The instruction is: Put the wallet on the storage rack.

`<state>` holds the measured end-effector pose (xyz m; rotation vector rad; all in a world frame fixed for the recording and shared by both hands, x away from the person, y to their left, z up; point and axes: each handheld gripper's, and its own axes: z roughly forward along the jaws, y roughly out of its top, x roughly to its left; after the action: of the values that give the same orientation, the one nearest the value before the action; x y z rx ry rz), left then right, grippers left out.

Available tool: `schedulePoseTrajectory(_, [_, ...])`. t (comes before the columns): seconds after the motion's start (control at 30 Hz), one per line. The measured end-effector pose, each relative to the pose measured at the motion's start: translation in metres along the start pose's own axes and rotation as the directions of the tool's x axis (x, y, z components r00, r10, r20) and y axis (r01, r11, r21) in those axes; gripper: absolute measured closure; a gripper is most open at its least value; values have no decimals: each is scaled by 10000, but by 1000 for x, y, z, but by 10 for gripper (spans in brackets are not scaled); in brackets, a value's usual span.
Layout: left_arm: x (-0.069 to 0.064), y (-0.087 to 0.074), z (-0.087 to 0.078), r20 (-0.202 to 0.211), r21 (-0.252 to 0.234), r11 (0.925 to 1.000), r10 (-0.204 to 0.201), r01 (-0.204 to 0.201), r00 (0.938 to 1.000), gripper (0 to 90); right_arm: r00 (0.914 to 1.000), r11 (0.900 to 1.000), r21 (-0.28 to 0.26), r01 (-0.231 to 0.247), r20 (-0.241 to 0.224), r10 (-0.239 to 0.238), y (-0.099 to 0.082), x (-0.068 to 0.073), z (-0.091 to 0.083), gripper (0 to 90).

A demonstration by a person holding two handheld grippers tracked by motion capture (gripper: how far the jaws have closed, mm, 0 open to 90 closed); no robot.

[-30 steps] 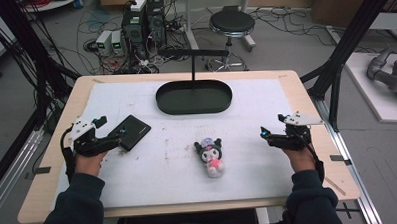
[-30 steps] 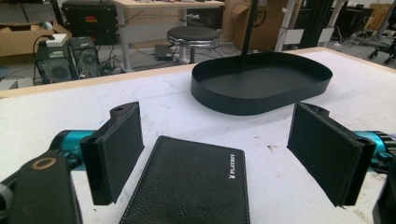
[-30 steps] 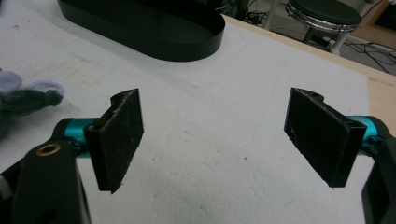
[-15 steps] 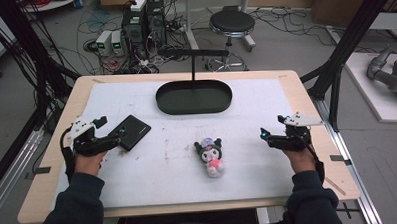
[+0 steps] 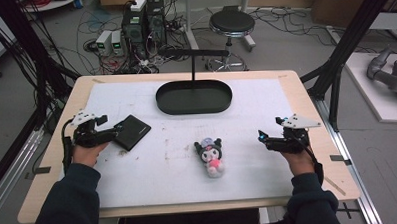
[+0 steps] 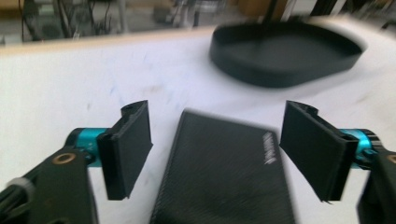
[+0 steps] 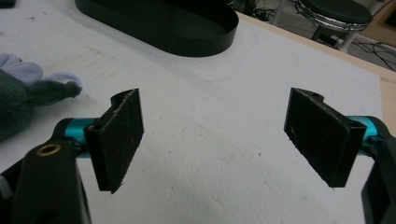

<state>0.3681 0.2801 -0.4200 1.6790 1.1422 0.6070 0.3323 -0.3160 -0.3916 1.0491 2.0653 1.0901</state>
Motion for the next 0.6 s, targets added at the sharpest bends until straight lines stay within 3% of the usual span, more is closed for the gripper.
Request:
schedulePoseTrajectory(0.1, [10,-7,11,-91,648,9972,-376,381,9993,298,10000,10000,47,-13,-6,13,-1,0,0,201])
schedulePoseTrajectory(0.13, [15,-12,18,-117,1105,9915,-680,688,9976,321,10000,10000,72,33,-36,-33,-1,1,1,201])
schedulePoseTrajectory(0.17, [17,-14,21,-116,1261,9882,-858,866,9962,325,10000,10000,86,51,-36,-51,-1,1,1,201])
schedulePoseTrajectory(0.23, [19,-15,22,-115,1404,9864,-852,859,9963,362,9999,9999,103,110,-28,-109,-1,1,2,201])
schedulePoseTrajectory(0.27, [20,-17,25,-200,1664,9816,-914,934,9956,367,10000,9999,89,64,-24,-64,-1,1,2,202])
schedulePoseTrajectory(0.43, [23,-18,26,-158,1732,9782,-1138,1149,9934,401,9999,9999,146,85,-77,-84,-1,1,3,202])
schedulePoseTrajectory(0.5, [22,-18,27,33,1839,9778,-1033,1009,9946,416,9999,9998,170,126,-100,-125,-1,2,3,202])
schedulePoseTrajectory(0.53, [21,-17,30,268,2153,9734,-864,786,9959,454,9998,9998,158,136,-137,-134,0,3,3,202])
schedulePoseTrajectory(0.6, [21,-17,31,352,2256,9713,-859,758,9957,472,9998,9998,137,164,-130,-162,1,4,3,202])
